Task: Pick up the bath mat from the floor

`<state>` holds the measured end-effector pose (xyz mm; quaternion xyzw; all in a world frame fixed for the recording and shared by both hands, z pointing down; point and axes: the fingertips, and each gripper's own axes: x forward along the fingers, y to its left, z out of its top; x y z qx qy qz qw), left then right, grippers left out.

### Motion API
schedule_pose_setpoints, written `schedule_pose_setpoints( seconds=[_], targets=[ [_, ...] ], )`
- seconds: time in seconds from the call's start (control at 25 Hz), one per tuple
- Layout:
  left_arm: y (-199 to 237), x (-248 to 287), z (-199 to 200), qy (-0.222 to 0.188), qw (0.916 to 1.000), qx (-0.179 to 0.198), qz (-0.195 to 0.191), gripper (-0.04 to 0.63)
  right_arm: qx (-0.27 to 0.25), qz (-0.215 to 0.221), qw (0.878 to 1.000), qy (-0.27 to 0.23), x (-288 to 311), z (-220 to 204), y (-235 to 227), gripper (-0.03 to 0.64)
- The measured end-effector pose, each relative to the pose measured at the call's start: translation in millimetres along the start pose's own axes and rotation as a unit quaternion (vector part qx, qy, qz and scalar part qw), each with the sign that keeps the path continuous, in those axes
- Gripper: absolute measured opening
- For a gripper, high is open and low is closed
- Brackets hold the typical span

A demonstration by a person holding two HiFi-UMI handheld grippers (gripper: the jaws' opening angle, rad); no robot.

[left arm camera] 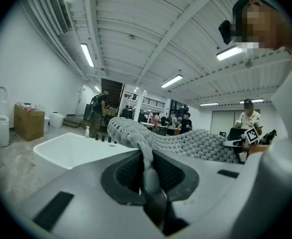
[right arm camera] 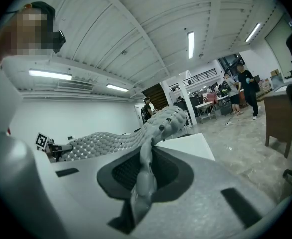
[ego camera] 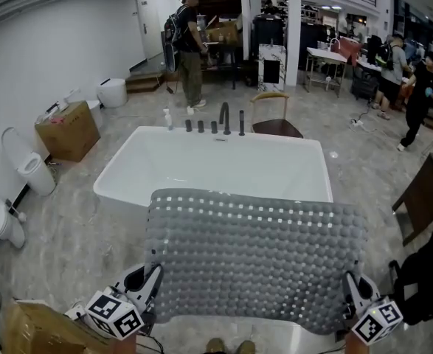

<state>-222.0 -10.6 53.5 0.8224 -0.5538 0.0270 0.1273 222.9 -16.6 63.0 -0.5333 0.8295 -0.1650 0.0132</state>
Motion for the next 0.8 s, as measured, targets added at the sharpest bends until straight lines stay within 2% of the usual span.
schedule_pose_setpoints(
  seconds=[0.36, 0.8],
  targets=[
    [3.3, -1.6, 4.7, -0.021, 0.9996, 0.006, -0.019, 0.051, 0.000, -0.001, 1.000, -0.022, -10.8, 11.6, 4.0, 0.043],
    [3.9, -1.6, 16.3, -0.023, 0.9993, 0.016, -0.025, 0.051, 0.000, -0.002, 1.000, -0.025, -14.6, 18.1, 6.9, 0.043]
  ],
)
